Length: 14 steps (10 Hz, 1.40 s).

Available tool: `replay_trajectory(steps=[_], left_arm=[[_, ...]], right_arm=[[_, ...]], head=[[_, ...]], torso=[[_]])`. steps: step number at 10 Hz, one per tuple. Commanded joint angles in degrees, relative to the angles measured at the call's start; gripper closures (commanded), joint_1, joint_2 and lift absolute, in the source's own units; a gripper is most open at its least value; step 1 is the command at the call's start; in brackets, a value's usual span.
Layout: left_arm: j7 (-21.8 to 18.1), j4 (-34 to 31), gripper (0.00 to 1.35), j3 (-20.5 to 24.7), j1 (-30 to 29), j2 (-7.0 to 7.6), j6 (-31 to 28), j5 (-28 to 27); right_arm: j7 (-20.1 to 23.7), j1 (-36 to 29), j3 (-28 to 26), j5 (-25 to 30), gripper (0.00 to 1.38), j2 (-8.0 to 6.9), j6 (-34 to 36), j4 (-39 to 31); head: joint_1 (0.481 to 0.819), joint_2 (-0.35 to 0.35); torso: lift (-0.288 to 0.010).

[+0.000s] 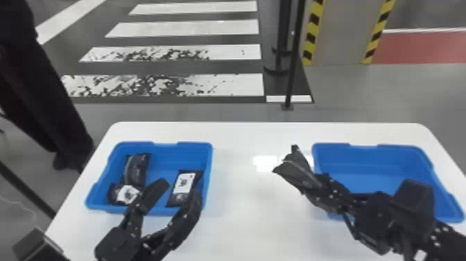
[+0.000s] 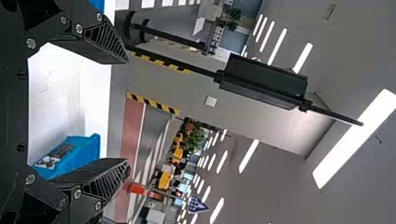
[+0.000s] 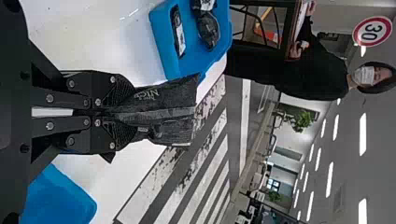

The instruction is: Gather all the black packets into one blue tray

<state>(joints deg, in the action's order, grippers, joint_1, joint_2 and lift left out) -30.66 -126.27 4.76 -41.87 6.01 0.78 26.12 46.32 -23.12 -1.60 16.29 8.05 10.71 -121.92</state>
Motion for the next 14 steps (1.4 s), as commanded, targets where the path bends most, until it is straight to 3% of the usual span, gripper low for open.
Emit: replay_trajectory(steps=[1,3,6,10,14], left_arm=[[-0.5,2.6,0.31,-2.7,3.2,0.41,-2.6,2.3],[-1.4,6.7,0.31,-6.7,8.4,1.29,-6.3,5.0],[-1.6,11.6,0.31,-10.4,15.4,2.16,-5.6,6.6],[-1.6,12.0,0.30,-12.9,16.7,2.60,-4.9,10.2],[-2.1,12.0,0.31,-15.0,16.1,3.13,-4.7,12.4]], right_arm=[[0.8,0.5,1.4,0.6,1.28,-0.23,0.0,-0.1],[1.5,1.9,5.3,1.9,1.28,0.30,-0.2,-2.2],[2.1,2.6,10.1,3.5,1.28,1.44,-0.6,-4.9],[2.3,3.6,12.1,3.4,1.28,1.97,-0.2,-3.4],[2.5,3.6,12.1,3.2,1.28,1.97,0.4,-2.9]], head=[[0.695,0.059],[0.695,0.047],[0.695,0.041],[0.695,0.074],[0.695,0.040]], torso=[[-0.110],[-0.110],[-0.110],[-0.110],[-0.110]])
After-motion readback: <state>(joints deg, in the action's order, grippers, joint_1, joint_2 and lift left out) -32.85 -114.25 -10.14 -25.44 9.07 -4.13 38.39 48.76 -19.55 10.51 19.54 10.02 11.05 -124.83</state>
